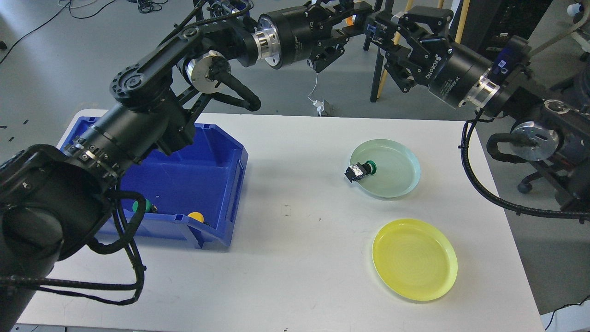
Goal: Pass button and place on color plate
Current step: 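Raise both arms and pass the yellow button from left to right gripper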
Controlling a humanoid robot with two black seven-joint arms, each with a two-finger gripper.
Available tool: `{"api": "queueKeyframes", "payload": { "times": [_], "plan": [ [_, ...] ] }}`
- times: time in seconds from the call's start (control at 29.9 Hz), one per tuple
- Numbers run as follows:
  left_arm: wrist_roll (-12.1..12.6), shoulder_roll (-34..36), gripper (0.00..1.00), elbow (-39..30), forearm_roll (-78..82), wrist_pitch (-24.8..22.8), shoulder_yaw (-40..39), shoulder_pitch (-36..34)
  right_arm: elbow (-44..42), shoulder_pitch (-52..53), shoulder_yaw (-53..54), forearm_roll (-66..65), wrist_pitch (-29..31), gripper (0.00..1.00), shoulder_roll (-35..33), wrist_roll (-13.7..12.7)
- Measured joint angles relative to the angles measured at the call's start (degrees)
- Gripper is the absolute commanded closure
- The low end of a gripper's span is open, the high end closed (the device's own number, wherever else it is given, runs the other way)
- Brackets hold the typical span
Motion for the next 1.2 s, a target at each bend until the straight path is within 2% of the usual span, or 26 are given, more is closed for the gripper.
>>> {"api": "queueKeyframes", "payload": {
  "times": [0.13, 0.27, 0.33, 1.07, 1.2],
  "plan": [
    [0.52, 0.1, 0.01, -0.01, -0.08, -0.01, 0.45, 0.05, -0.03, 0.0, -0.01, -0.04, -0.01, 0.83, -0.07, -0.04],
    [3.91, 0.1, 0.01, -0.09, -0.1, -0.01, 0.51, -0.01, -0.14, 0.0, -0.1, -0.09, -0.02, 0.83, -0.19, -0.12],
    [4.67, 0.06, 0.01, -0.11, -0.1, -0.01, 0.51, -0.02, -0.15, 0.0, -0.11, -0.1, -0.02, 0.83, -0.25, -0.13],
    [4.64, 0.65, 0.0, 0.18, 0.57, -0.03, 0.76, 0.13, -0.63, 0.21, -0.1, 0.06, -0.02, 0.83, -0.18, -0.11],
    [3.55, 0.66, 0.0, 0.34, 0.62, -0.02, 0.85, 0.13, -0.63, 0.28, -0.1, 0.07, -0.02, 0.83, -0.17, -0.11]
  ]
}}
